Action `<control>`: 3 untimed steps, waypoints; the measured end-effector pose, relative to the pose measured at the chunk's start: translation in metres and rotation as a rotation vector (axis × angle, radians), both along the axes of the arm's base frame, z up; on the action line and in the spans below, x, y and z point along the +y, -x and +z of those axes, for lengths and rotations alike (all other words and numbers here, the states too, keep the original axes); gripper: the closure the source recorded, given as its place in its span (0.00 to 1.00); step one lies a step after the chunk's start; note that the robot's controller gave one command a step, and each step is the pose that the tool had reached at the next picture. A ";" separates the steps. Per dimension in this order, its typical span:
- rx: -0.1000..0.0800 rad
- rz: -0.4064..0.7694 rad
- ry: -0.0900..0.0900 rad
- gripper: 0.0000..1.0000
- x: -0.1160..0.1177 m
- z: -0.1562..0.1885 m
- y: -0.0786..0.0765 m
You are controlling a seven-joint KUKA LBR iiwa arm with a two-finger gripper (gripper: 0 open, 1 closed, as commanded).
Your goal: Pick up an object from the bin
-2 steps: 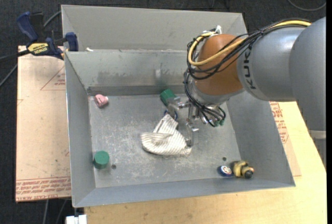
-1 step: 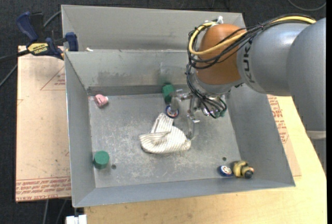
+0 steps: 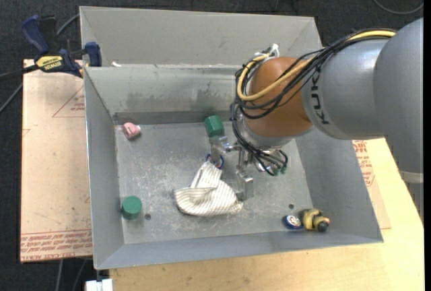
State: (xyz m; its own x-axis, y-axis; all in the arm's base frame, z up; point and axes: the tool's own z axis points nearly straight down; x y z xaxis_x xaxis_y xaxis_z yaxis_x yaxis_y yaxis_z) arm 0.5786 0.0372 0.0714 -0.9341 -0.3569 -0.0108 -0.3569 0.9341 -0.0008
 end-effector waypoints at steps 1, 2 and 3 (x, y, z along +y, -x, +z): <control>0.022 0.159 0.002 0.00 0.004 -0.001 0.047; -0.005 0.180 -0.002 0.00 0.069 -0.001 0.035; 0.019 0.261 0.001 1.00 0.034 0.000 0.087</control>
Offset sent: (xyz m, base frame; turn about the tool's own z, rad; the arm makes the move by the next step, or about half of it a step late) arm -0.0360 0.0651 -0.0014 -0.1743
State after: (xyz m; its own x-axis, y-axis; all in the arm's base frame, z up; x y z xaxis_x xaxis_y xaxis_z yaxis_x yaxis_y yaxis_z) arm 0.4917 0.0714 0.0712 -0.8106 -0.5855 0.0064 -0.5855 0.8107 0.0074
